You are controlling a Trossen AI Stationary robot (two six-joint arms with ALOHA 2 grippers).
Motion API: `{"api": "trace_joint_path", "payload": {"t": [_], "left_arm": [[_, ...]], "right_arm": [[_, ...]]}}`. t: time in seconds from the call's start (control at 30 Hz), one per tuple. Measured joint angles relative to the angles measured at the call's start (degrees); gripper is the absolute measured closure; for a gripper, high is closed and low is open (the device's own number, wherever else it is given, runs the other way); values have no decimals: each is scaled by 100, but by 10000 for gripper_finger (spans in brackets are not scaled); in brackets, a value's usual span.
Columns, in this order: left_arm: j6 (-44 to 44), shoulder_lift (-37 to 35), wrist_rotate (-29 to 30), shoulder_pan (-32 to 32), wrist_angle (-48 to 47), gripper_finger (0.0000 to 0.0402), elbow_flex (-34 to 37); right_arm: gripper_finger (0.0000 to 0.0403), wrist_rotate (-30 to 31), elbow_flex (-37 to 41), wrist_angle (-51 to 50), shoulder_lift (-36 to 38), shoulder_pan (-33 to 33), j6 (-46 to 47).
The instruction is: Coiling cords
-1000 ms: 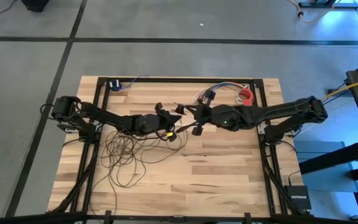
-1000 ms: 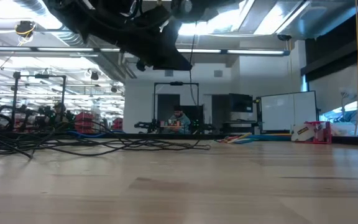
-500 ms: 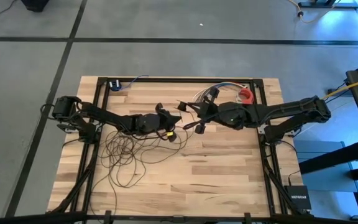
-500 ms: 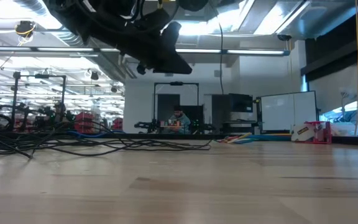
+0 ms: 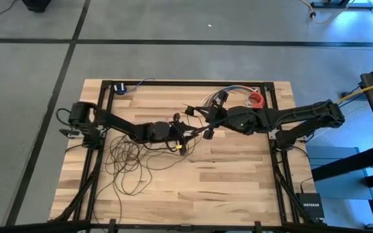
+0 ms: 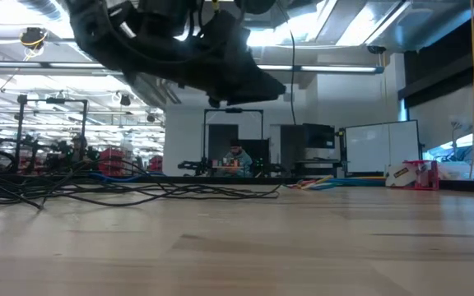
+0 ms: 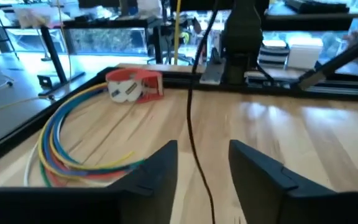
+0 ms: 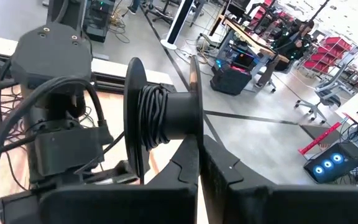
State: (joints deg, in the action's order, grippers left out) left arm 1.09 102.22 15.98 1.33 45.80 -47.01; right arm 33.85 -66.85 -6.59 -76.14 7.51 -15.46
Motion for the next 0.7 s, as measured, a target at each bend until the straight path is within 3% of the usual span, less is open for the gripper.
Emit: {"api": "trace_joint_path", "payload": {"t": [0.43, 0.7], "left_arm": [[-179, 515, 132, -27, -24, 251, -587], [-257, 517, 138, -118, -434, 363, -583]], "right_arm": [[400, -107, 9, -7, -7, -2, -13], [400, -157, 10, -25, -9, -1, -7]]}}
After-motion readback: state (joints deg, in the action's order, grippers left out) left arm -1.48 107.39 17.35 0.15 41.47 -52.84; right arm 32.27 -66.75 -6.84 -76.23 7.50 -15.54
